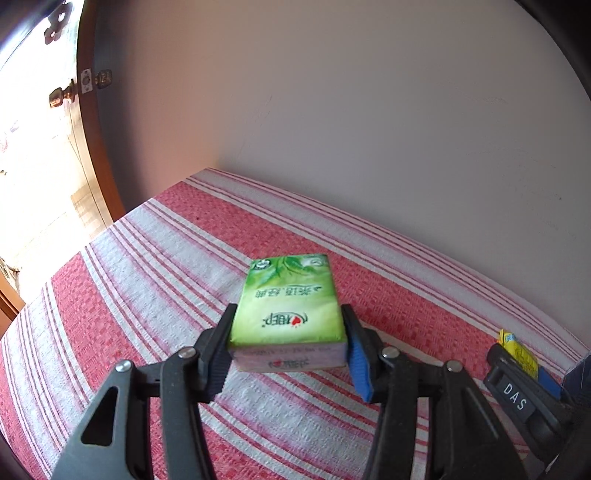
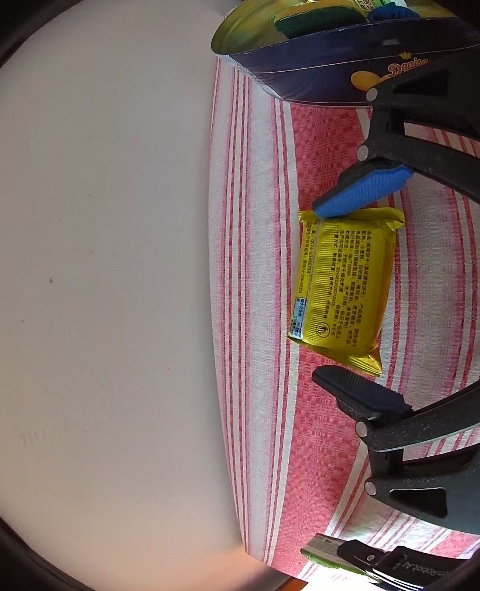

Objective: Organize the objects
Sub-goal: 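Grasp the green tissue pack with the left tool while the right grasps the yellow packet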

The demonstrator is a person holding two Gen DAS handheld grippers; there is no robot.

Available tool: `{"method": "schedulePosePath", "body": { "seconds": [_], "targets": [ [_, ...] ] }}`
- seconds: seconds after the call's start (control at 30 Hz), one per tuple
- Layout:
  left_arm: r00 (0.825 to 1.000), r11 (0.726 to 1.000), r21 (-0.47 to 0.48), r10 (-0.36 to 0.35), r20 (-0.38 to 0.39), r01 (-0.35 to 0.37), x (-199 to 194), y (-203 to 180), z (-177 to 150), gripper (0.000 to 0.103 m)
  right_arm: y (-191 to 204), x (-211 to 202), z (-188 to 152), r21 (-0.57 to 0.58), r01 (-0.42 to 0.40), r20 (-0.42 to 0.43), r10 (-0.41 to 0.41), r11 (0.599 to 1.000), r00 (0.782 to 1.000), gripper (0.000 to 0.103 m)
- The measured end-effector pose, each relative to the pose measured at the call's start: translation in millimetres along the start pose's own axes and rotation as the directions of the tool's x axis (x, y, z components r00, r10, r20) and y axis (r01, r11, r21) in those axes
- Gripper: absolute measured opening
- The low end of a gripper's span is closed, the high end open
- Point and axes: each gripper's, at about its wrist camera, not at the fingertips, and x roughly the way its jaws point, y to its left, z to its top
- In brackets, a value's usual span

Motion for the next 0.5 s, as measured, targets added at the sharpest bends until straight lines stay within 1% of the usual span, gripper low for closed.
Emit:
{"method": "schedulePosePath", "body": {
  "seconds": [0.1, 0.33, 0.4, 0.43, 0.5],
  "targets": [
    [1.0, 1.0, -0.006, -0.004, -0.007, 0.004, 0.0, -1.4, -1.0, 0.053, -3.4, 4.6, 2.2, 0.014, -0.013, -0.013, 0.014, 1.0, 1.0, 0.078],
    [1.0, 1.0, -0.005, -0.006, -0.002, 0.006, -2.4, -5.0, -2.8, 0.053, -14.6, 1.1, -3.9, -0.022, -0.043, -0.01, 0.042, 0.999, 0.999, 0.074],
    [1.0, 1.0, -0.001, -0.006, 0.004, 0.006, -3.5, -6.0, -2.9, 0.053, -17.5, -8.4, -11.8, -0.021, -0.044, 0.01, 0.044, 0.999, 0.999, 0.073],
    [1.0, 1.0, 0.003, -0.007, 0.008, 0.007, -6.0, -7.7, -3.7, 0.053, -19.1, -13.1, -14.9, -0.016, -0.061, 0.024, 0.061, 0.998, 0.998, 0.073],
    [1.0, 1.0, 0.012, -0.004, 0.021, 0.003, -14.0, -12.4, -5.8, 0.053, -24.3, -29.5, -24.1, -0.005, -0.104, 0.081, 0.104, 0.995, 0.991, 0.073]
  ]
}}
